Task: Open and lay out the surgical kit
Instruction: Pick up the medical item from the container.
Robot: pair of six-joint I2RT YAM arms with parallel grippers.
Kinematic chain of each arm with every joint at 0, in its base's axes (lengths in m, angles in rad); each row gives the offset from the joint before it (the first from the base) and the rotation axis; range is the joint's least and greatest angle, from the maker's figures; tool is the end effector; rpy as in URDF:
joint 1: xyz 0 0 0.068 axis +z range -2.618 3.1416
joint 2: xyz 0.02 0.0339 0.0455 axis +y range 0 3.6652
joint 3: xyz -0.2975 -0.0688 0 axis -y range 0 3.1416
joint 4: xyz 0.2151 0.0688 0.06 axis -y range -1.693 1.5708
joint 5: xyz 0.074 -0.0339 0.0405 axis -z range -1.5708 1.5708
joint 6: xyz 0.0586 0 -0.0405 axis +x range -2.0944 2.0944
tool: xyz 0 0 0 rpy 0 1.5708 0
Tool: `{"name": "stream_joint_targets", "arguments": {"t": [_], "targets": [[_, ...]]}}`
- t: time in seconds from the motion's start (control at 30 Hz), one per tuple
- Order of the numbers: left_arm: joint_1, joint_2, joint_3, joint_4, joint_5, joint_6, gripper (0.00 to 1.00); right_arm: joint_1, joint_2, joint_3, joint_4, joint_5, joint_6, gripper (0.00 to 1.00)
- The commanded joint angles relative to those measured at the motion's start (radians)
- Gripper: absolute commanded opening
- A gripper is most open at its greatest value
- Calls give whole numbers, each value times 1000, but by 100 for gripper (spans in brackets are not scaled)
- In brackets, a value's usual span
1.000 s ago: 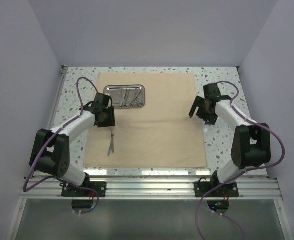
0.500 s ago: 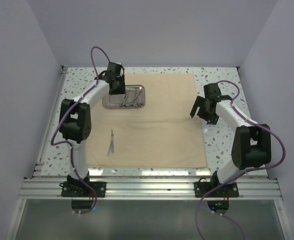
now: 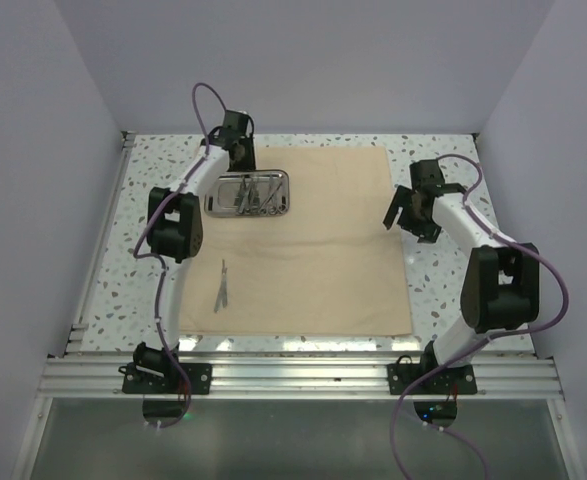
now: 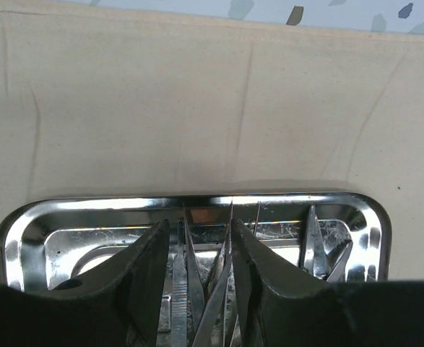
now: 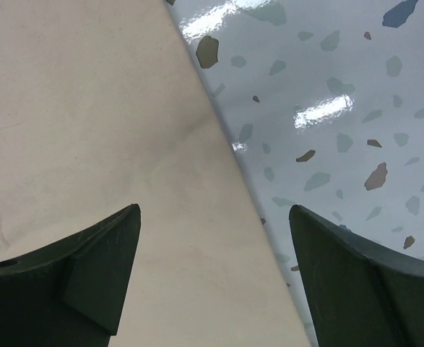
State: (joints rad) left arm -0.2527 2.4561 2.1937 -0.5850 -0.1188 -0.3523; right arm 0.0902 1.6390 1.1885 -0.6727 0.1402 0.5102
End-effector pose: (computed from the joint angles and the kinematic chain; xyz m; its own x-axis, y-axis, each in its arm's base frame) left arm 0.5450 -0.1336 0.2049 -0.7406 -0.1626 -0.6519 -0.0887 0.9854 -0.1450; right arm 0.3166 0.0204 0.2516 -0.7976 0.4134 -0.4392 0.4132 0.9050 0.1014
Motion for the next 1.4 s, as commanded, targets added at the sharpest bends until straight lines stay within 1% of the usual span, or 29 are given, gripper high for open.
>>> {"name": "stream_joint_targets", "arguments": {"t": [0.0, 0.13, 0.3, 0.57, 0.67, 0.7, 0.8, 1.0, 1.37], "targets": [[15, 12, 32, -7, -19, 21, 43, -6, 22, 52, -7, 25, -13, 88], [16, 9, 12, 5, -18, 24, 42, -6, 53, 77, -10, 25, -15, 88], [16, 27, 8, 13, -1, 21, 35, -6, 82, 92, -11, 16, -15, 88], [16, 70, 15, 22, 13, 18, 29, -7, 85, 94, -8, 19, -15, 88], [16, 83, 20, 22, 22, 16, 23, -7, 76, 89, -8, 22, -15, 88], [16, 83, 20, 24, 24, 16, 16, -7, 74, 88, -8, 24, -15, 88], [16, 83, 20, 25, 19, 16, 0, -9, 68, 82, -11, 24, -12, 88], [15, 34, 20, 28, 10, 16, 0, -7, 48, 71, -13, 9, -6, 88], [15, -144, -12, 33, -59, 27, 0, -9, 9, 31, 9, -17, 2, 88]]}}
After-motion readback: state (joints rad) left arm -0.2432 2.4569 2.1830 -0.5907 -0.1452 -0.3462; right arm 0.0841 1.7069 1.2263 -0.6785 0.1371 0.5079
